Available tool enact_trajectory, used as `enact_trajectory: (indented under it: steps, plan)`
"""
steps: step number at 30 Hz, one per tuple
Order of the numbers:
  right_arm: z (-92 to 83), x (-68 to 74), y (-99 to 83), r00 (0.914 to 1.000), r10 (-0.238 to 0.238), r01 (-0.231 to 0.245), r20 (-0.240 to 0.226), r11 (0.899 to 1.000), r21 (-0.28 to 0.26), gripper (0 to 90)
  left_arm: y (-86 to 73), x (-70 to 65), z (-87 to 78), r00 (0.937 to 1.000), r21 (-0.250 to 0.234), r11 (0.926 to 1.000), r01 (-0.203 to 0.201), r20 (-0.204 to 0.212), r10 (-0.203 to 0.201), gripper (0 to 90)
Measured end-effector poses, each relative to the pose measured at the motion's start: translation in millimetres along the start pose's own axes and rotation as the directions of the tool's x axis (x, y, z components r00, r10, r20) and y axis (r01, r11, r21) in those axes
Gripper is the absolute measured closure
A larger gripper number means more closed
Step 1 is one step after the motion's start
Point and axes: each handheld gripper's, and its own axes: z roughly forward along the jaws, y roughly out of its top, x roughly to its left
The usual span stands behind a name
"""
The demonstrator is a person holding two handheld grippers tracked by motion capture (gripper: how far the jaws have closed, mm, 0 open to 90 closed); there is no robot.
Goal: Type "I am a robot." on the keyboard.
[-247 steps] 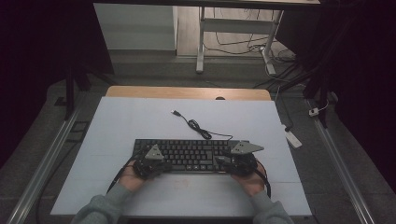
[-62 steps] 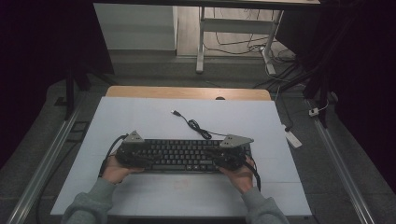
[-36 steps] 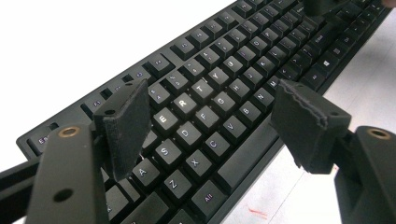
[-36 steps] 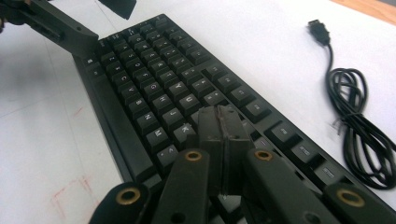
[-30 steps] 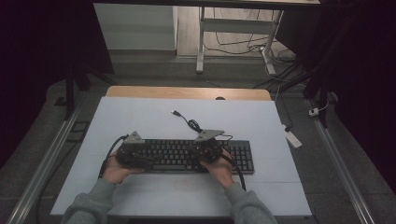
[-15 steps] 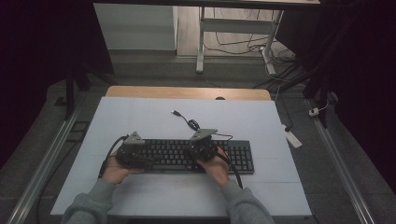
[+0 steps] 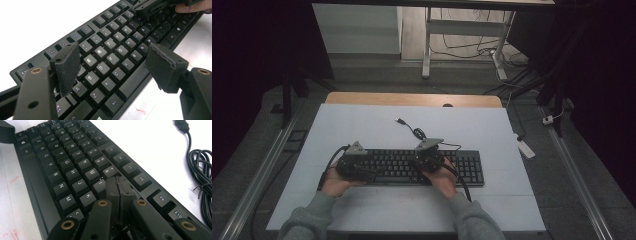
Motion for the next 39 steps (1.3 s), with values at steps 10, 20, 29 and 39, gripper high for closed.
enact_trajectory:
  steps: [10,20,29,39]
  plan:
    - [-0.4,2.2,-0.1,0.9997,-0.017,0.017,0.017,1.0,-0.007,89.4,-0.1,-0.2,-0.3,1.0,-0.001,1.0,-0.002,-0.002,0.002,27.9]
    - [-21.3,-2.2,-0.4,0.9999,0.015,-0.015,0.004,0.997,-0.082,84.6,-0.5,2.0,-1.3,1.0,-0.01,0.9999,0.006,-0.004,-0.006,27.9]
    - [-52.6,-7.0,-16.6,0.9994,0.033,-0.032,0.013,0.993,-0.114,66.2,-1.1,5.1,-2.6,0.9997,-0.018,0.9997,0.018,-0.017,-0.018,28.0]
    - [-86.2,-13.9,-45.9,0.9978,0.052,-0.047,0.04,0.992,-0.12,56.7,-1.8,8.4,-2.7,0.9987,-0.022,0.9992,0.032,-0.038,-0.033,28.1]
